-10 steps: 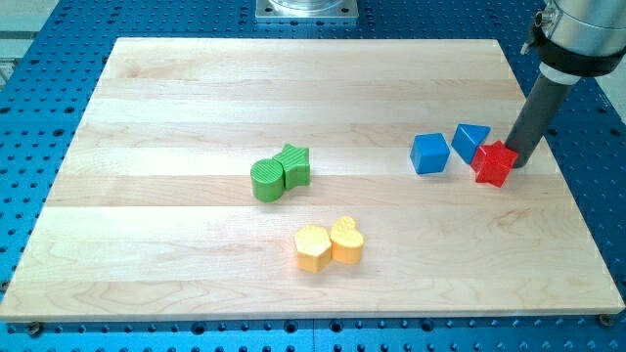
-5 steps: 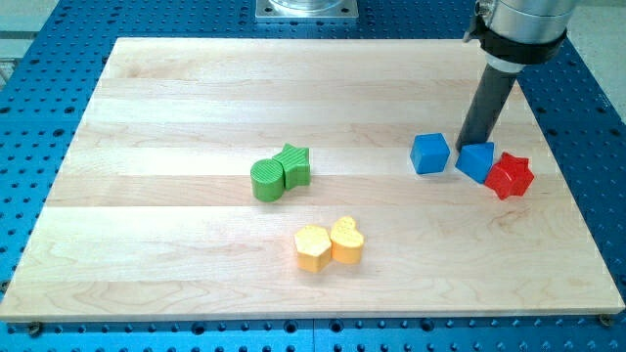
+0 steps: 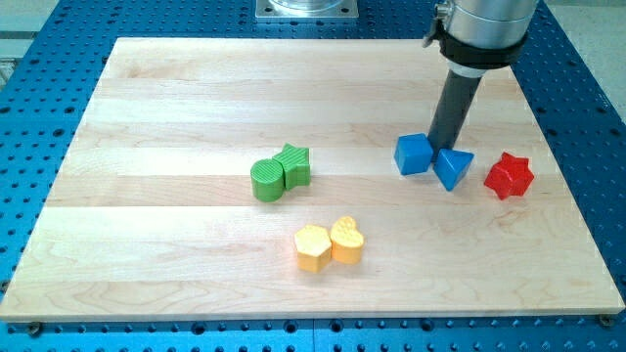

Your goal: Push the blue blocks and red star towards the bottom side

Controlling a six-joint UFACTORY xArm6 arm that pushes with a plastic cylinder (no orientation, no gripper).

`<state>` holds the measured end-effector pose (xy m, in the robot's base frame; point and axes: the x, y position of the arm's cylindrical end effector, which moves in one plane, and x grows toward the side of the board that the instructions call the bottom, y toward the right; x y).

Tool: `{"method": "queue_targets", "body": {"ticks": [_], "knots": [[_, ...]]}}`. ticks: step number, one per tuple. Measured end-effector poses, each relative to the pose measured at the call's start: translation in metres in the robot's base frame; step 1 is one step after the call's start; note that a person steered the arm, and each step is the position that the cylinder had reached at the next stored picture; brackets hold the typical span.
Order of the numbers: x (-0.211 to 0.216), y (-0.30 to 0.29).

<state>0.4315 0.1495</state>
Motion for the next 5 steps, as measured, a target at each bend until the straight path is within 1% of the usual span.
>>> {"method": "queue_targets", "body": {"ticks": [1,2,3,4,5], "knots": [[0.046,-0.024],[0.044,-0.018],[0.066,-0.084],[0.049,-0.108],[0.03,-0.084]]}}
